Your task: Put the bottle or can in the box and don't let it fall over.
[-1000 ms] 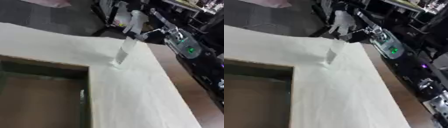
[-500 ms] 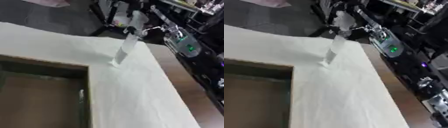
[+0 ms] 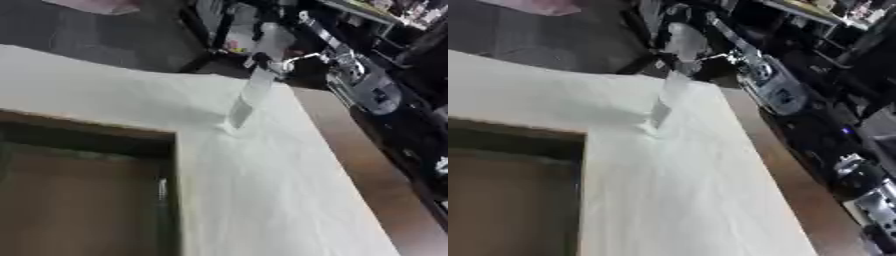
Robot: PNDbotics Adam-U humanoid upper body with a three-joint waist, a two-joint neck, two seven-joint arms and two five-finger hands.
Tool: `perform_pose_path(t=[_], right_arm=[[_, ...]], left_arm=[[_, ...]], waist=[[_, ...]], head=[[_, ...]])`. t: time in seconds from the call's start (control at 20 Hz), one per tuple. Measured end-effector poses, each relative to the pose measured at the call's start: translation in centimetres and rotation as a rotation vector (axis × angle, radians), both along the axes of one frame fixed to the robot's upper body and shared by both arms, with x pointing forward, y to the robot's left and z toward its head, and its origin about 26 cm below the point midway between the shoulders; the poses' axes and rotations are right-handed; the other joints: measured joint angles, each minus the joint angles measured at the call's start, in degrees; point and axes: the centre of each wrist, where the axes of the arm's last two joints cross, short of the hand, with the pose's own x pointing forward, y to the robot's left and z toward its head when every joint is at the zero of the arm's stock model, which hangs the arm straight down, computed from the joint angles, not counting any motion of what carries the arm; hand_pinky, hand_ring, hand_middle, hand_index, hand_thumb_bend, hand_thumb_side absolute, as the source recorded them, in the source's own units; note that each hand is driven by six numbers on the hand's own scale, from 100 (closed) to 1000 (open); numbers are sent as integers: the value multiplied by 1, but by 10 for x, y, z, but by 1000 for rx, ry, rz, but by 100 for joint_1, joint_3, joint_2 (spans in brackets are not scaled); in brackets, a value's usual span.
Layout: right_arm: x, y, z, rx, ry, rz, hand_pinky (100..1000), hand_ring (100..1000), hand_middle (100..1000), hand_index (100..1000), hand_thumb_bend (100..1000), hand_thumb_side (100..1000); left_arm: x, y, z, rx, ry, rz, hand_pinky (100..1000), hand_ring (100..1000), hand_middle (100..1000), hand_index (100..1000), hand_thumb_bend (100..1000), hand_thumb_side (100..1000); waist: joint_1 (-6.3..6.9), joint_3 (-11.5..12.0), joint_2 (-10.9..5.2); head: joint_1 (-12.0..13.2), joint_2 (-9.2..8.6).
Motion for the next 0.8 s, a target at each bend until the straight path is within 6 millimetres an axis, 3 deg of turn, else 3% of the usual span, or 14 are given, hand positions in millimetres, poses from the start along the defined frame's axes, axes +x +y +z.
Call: perform_pose_path(t=[0.65,0.8], right_arm=[[1,3,-4,61,-22,44,710,429,409,430,292,100],[1,3,-6,76,-17,59,718,432,412,433,282,100]], left_arm=[[0,-1,0,-8,-1,4,610,357,761,843,143,859],[-1,0,0,-8,-1,4,610,356,761,843,144,859]], waist=[[0,-11,0],[0,-15,0]], head=[[-41,3],[-39,9]])
